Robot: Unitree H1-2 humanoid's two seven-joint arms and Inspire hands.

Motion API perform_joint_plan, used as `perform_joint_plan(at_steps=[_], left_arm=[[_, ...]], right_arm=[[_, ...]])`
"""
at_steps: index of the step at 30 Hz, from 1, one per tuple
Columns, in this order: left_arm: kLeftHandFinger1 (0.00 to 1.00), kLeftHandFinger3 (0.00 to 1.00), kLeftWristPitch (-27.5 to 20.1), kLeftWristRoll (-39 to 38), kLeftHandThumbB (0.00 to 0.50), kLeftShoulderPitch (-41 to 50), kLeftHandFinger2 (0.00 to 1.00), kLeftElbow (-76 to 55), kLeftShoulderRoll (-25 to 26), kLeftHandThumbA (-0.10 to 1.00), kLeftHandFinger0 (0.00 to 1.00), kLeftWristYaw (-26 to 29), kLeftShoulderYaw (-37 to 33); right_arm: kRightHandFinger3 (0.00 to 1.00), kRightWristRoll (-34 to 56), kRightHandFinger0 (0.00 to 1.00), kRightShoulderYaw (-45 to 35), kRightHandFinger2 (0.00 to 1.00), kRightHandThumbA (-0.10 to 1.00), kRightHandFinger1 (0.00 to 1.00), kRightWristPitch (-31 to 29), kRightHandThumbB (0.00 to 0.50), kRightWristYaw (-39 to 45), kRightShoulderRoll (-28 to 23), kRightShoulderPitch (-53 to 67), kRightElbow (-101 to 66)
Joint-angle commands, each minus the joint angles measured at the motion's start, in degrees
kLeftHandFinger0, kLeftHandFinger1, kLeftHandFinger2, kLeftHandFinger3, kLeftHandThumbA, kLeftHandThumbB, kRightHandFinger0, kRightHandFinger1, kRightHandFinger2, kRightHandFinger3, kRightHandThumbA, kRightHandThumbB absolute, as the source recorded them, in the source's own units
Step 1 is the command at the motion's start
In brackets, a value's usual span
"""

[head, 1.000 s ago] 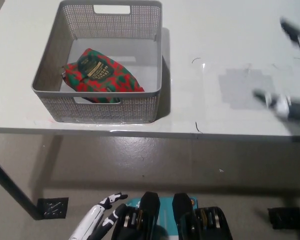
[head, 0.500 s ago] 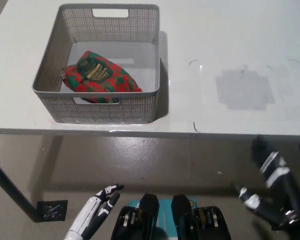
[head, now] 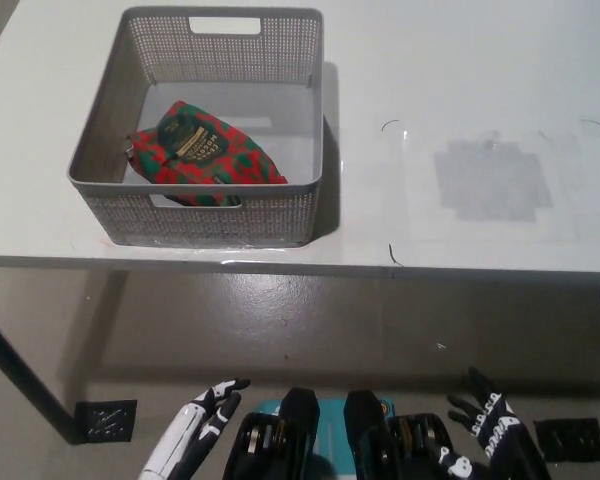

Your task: Use the right hand to pick up a bag of coffee beans on the right hand side and place it into a container on the left hand side

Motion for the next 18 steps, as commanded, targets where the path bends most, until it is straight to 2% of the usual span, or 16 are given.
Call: perform_joint_plan(at_steps=[1, 5, 8, 18], left_arm=[[1.00, 1.00, -2.1, -0.1, 0.319, -0.2, 1.00, -0.9, -0.2, 1.00, 1.00, 2.2, 0.9], [1.00, 1.00, -2.1, 0.0, 0.316, 0.8, 1.00, -1.8, -0.1, 1.00, 1.00, 2.1, 0.9], [1.00, 1.00, -1.6, -0.3, 0.317, -1.5, 1.00, -1.4, -0.1, 1.00, 1.00, 1.7, 1.0], [1.00, 1.00, -1.8, -0.3, 0.307, -2.4, 1.00, -1.3, -0.2, 1.00, 1.00, 2.0, 1.4]], right_arm=[[1.00, -0.1, 0.84, 0.9, 1.00, 0.92, 0.87, -5.2, 0.094, -1.0, -0.7, -1.9, 0.5], [1.00, -1.1, 0.81, 1.6, 1.00, 0.92, 0.84, -5.2, 0.107, -1.7, -0.9, -1.0, 0.4], [1.00, -1.3, 0.82, 1.7, 1.00, 0.93, 0.84, -5.6, 0.077, -2.3, -1.2, -2.6, 1.1], [1.00, -4.3, 0.80, 4.2, 1.00, 0.87, 0.84, -5.0, 0.064, -3.4, -2.3, -3.1, 0.5]])
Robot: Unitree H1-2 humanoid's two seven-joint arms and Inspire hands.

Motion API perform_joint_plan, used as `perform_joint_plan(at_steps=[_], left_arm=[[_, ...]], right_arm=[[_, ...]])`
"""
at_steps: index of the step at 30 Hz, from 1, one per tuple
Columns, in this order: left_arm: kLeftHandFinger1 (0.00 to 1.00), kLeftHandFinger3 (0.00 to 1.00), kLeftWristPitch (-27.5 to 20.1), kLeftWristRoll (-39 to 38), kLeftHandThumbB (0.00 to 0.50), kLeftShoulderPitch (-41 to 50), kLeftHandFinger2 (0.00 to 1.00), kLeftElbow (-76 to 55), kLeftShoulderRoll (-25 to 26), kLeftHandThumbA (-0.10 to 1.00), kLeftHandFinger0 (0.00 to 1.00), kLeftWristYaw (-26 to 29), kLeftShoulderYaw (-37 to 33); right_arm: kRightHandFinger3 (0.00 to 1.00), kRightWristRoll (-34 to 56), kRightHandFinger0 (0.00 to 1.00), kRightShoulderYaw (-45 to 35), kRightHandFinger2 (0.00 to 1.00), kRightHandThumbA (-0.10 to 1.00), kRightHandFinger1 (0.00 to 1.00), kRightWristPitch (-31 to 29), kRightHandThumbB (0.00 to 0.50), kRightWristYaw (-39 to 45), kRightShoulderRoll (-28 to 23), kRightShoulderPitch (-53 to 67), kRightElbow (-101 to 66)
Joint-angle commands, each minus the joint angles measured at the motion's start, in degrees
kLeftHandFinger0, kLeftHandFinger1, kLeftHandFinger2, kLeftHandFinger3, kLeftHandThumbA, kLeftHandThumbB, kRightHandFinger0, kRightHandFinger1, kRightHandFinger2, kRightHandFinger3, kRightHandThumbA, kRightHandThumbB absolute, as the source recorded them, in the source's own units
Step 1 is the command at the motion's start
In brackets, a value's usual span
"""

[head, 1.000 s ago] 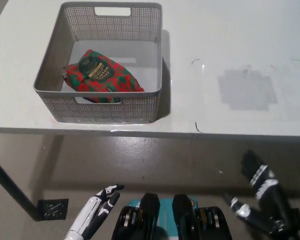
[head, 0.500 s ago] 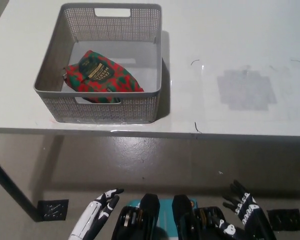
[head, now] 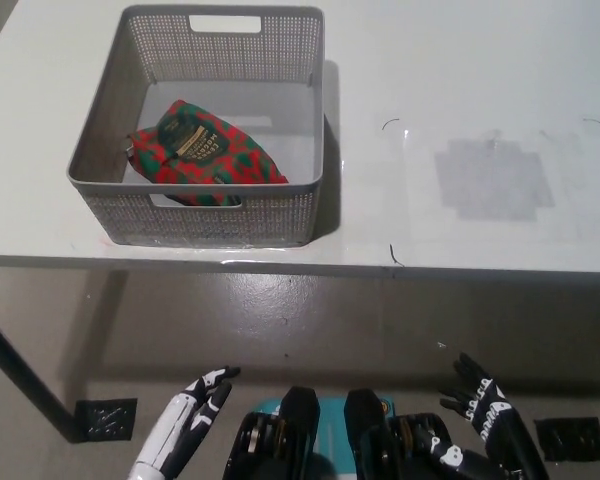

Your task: Use the right hand to pick up a bag of coffee beans on the right hand side and place it into a container on the left hand side

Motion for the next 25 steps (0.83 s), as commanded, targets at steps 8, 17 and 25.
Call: perform_joint_plan(at_steps=[8, 17, 25], left_arm=[[1.00, 1.00, -1.1, 0.1, 0.292, -2.0, 1.00, -1.9, 0.2, 1.00, 1.00, 0.9, 0.4], [1.00, 1.00, -0.7, 0.5, 0.293, -2.1, 1.00, -2.0, 0.1, 1.00, 1.00, 1.0, 0.2], [1.00, 1.00, -1.0, 0.4, 0.297, -2.8, 1.00, -1.5, 0.4, 1.00, 1.00, 0.7, 0.2]], right_arm=[[1.00, -3.0, 0.79, 2.3, 1.00, 0.84, 0.81, -1.2, 0.054, -2.1, -1.0, -2.1, -1.4], [1.00, -4.1, 0.74, 3.5, 1.00, 0.82, 0.73, -3.2, 0.050, -2.3, -2.2, -2.6, -0.6], [0.97, -4.6, 0.72, 4.0, 0.94, 0.77, 0.70, -4.0, 0.024, -2.8, -2.4, -3.3, -0.1]])
